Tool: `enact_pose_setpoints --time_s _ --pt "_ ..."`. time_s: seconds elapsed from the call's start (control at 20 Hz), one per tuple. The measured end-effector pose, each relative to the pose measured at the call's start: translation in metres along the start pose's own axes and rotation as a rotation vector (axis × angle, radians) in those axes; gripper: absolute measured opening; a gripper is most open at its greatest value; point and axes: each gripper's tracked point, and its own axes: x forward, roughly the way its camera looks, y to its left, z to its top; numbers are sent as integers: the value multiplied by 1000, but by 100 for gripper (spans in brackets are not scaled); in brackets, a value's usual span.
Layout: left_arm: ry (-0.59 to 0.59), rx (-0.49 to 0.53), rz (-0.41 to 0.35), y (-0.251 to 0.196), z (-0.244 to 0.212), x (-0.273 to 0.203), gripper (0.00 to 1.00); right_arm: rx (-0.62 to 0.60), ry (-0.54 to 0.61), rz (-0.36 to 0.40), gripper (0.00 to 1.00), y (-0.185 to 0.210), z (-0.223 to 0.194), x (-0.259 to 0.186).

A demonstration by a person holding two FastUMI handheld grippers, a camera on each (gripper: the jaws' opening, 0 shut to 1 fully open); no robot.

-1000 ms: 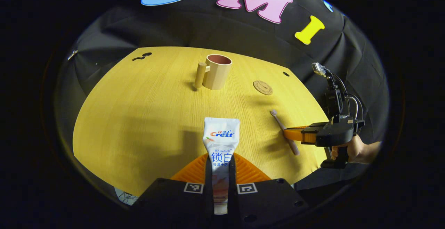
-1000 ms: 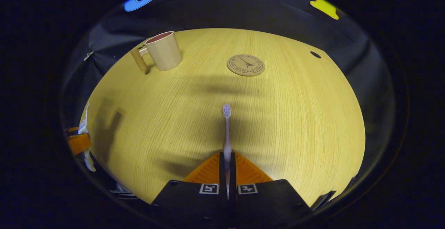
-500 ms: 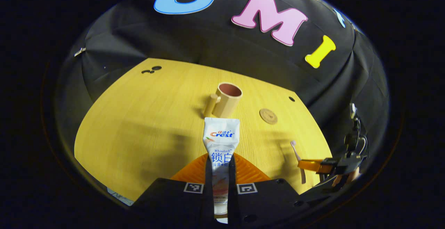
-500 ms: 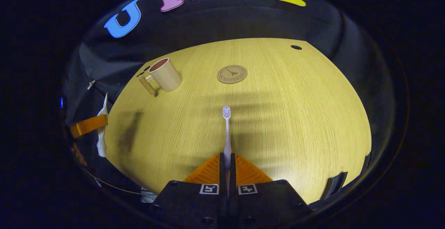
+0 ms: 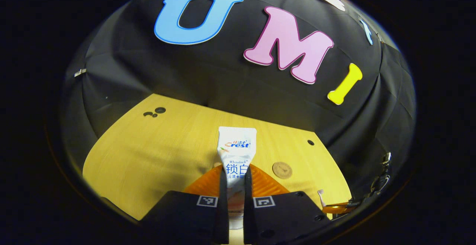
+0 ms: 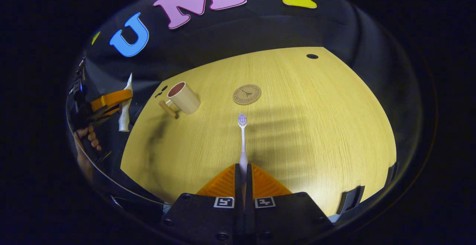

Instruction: Put the toothbrush and toothpaste on the desktop into the cup, then pick up the cup and place it on the coaster on the desktop.

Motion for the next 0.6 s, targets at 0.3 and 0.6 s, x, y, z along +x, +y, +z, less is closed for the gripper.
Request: enact_pose_setpoints --time_s 0.3,0.6 --pt "-121 -113 9 -15 43 69 20 -7 18 79 5 9 11 -3" --pt "-215 -179 18 -10 60 133 20 -5 61 78 5 -10 7 -8"
